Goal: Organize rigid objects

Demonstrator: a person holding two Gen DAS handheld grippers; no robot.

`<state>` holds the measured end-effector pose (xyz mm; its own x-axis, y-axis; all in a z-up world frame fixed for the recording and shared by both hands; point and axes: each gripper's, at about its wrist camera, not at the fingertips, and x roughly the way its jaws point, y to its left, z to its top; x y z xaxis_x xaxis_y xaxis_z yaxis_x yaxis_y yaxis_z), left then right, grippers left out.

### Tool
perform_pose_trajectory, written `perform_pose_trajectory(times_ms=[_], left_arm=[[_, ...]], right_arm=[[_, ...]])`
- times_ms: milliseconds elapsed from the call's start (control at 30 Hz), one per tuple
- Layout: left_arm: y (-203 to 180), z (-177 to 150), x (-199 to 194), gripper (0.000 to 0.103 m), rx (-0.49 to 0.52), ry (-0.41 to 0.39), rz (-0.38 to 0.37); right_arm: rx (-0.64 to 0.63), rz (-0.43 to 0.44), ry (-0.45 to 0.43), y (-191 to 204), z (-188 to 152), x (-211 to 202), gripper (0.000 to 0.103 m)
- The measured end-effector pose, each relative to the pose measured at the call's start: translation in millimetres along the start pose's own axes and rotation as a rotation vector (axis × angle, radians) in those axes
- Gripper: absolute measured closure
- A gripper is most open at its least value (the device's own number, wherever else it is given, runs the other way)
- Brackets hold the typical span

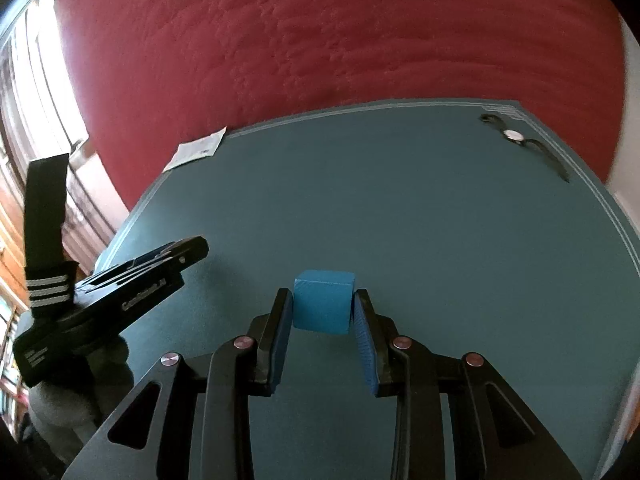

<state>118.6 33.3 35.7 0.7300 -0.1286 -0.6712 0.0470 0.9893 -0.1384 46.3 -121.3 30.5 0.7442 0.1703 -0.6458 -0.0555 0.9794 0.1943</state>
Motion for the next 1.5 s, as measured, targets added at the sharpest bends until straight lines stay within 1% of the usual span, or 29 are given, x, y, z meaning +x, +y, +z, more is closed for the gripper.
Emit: perform_pose_trajectory(times_ms=[567, 867, 933, 1067, 1167, 1233, 1267, 1300, 1333, 1400, 1500], left_arm=[[-45.9, -12.3, -24.5, 0.066, 0.111, -0.05, -0.049], [-68.2, -22.4, -33.9, 0.066, 0.173, -0.06, -0.078], [-71.0, -23.9, -34.7, 0.066, 0.182, -0.061, -0.081], [-71.6, -24.9, -35.6, 0.066, 0.186, -0.062, -0.082], [-70.5, -25.3, -35.0, 0.066, 0.178, -0.059, -0.079], [-70.7, -25.3, -34.5, 0.066, 0.176, -0.057, -0.076], [-70.7, -25.4, -34.5, 0.066, 0.175, -0.057, -0.076], [-70.6, -25.7, -34.4, 0.066, 0.175, -0.056, -0.076], [-70.2, -26.2, -34.4, 0.066, 0.174, -0.056, -0.075], [-69.3, -26.7, -34.0, 0.066, 0.172, -0.054, -0.074], [-66.0, -26.3, -33.0, 0.066, 0.164, -0.05, -0.073]], right_arm=[[0.123, -0.073, -0.088, -40.6, -28.2, -75.8, 0.071], [0.162, -0.125, -0.127, -61.8, -40.2, -104.4, 0.071], [0.173, -0.116, -0.118, -64.4, -44.3, -106.7, 0.071], [0.13, -0.061, -0.083, -52.7, -57.2, -105.2, 0.07], [0.102, -0.036, -0.04, -43.5, -70.4, -98.9, 0.069], [0.109, -0.023, -0.015, -42.8, -78.0, -93.6, 0.069], [0.115, -0.02, -0.009, -43.8, -80.4, -92.2, 0.068], [0.128, -0.014, 0.001, -45.3, -83.3, -89.7, 0.062], [0.139, -0.008, 0.007, -47.9, -85.6, -87.8, 0.059], [0.144, 0.004, 0.02, -48.1, -89.7, -84.9, 0.059], [0.114, -0.001, 0.029, -43.5, -93.9, -83.8, 0.059]])
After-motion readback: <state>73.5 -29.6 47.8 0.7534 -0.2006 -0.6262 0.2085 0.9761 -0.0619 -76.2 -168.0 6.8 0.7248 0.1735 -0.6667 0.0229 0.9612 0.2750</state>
